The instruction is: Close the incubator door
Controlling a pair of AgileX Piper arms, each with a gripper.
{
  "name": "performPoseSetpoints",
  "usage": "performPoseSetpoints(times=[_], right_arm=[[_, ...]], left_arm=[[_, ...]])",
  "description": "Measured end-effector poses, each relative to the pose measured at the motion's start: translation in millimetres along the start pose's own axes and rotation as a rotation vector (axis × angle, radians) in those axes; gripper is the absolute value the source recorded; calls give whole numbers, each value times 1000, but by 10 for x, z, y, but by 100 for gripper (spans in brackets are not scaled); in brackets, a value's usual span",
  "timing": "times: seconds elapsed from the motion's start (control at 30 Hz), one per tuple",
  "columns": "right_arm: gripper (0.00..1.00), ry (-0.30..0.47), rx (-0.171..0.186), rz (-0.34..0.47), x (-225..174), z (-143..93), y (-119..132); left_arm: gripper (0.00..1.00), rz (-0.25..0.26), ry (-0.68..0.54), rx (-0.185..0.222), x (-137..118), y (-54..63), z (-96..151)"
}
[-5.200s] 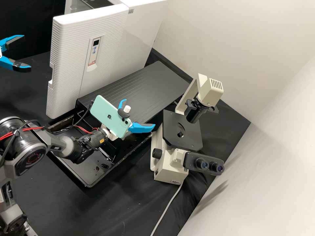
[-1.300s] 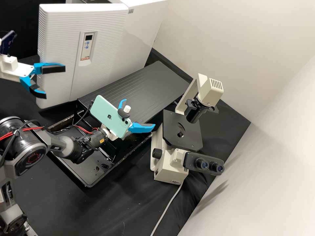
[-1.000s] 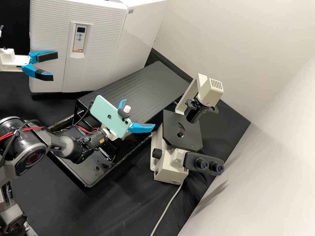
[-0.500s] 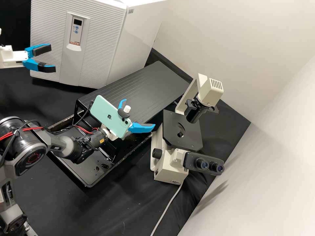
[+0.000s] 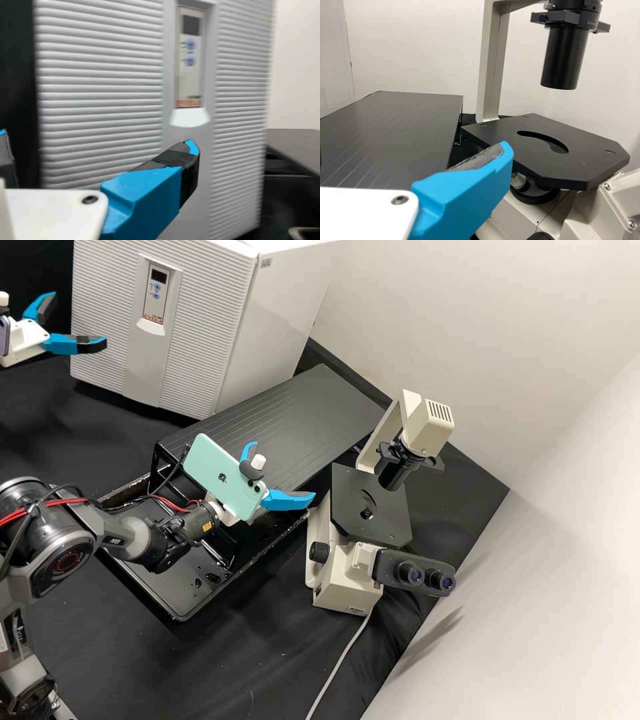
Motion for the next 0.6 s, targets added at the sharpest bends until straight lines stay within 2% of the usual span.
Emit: performPoseSetpoints(times=[0.07, 0.4, 0.6], right_arm=[[100, 0, 0, 0, 0, 0, 0], [100, 0, 0, 0, 0, 0, 0], [100, 0, 0, 0, 0, 0, 0]], left_arm=[[100, 0, 3, 13, -2, -2, 7], [100, -54, -1, 23, 14, -150, 14], [100, -67, -23, 8, 88, -176, -61]])
